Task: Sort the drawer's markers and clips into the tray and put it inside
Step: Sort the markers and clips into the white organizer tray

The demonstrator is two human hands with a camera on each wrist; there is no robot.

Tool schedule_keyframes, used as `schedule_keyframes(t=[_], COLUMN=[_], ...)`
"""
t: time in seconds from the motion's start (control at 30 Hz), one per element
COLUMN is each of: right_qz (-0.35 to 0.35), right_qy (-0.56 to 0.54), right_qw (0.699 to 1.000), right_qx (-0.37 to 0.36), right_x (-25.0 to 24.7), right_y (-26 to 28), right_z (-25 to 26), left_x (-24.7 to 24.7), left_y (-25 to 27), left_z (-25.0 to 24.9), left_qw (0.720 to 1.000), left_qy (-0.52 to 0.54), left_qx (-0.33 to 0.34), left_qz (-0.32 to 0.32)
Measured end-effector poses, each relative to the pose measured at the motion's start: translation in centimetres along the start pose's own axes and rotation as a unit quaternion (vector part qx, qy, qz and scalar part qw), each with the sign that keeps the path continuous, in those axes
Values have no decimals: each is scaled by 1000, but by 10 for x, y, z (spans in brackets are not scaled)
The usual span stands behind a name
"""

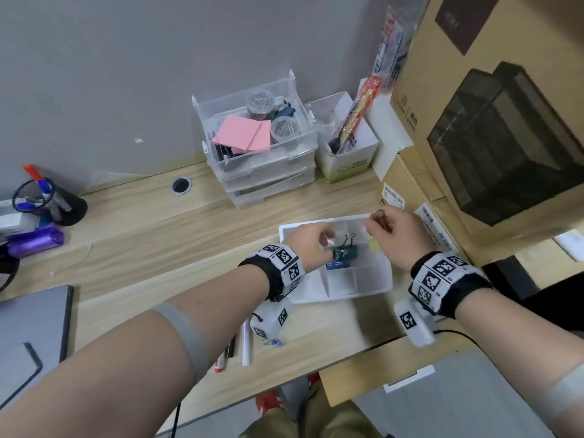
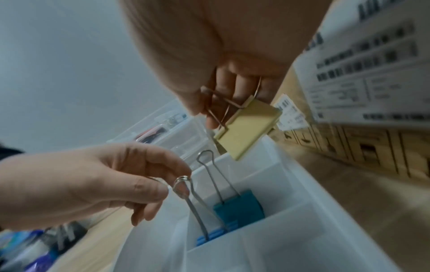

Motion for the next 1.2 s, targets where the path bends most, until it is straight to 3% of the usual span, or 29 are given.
schedule_keyframes(t=[0.07,0.17,0.27,0.37,0.53,0.63,0.73,0.83,0.9,1.0,1.13,1.2], right_qz=[-16,18,60,41,77,19,-32,119,245,303,281,249], right_qy=[-24,-56,0,26,120,193,173,79,81,120,120,131], right_qw=[999,998,998,999,990,979,977,980,956,941,949,952], right_qx=[21,23,-15,-10,-9,-67,-118,-137,-138,-91,82,119], right_x=[6,23,35,34,30,30,37,69,110,178,246,264], right_y=[3,11,15,11,5,14,31,68,98,121,123,121], right_z=[-6,-10,-11,-12,-11,-5,24,69,97,119,126,126], left_x=[-8,-23,-37,-43,-46,-48,-45,-29,-14,0,5,6], left_y=[4,16,36,61,102,125,151,168,176,177,179,183], left_z=[12,32,57,82,119,139,154,155,152,146,153,160], left_qw=[1000,999,995,989,983,974,963,949,943,947,946,942], left_qy=[-6,-1,3,6,-22,-55,-69,-66,-59,-45,33,94], left_qx=[-7,-35,-79,-125,-171,-216,-261,-303,-311,-300,-311,-311], left_qz=[-13,-22,-53,-78,-62,-46,-26,63,103,106,92,86])
Point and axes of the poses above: each hand's wrist, its own y-axis away from the middle knuckle, its own x-axis out of the palm, z = x × y, the point moved 1 cm from there along -y, towards the middle knuckle, and after that the axes turned 3 degrees about -y, right-handed, at the moved point
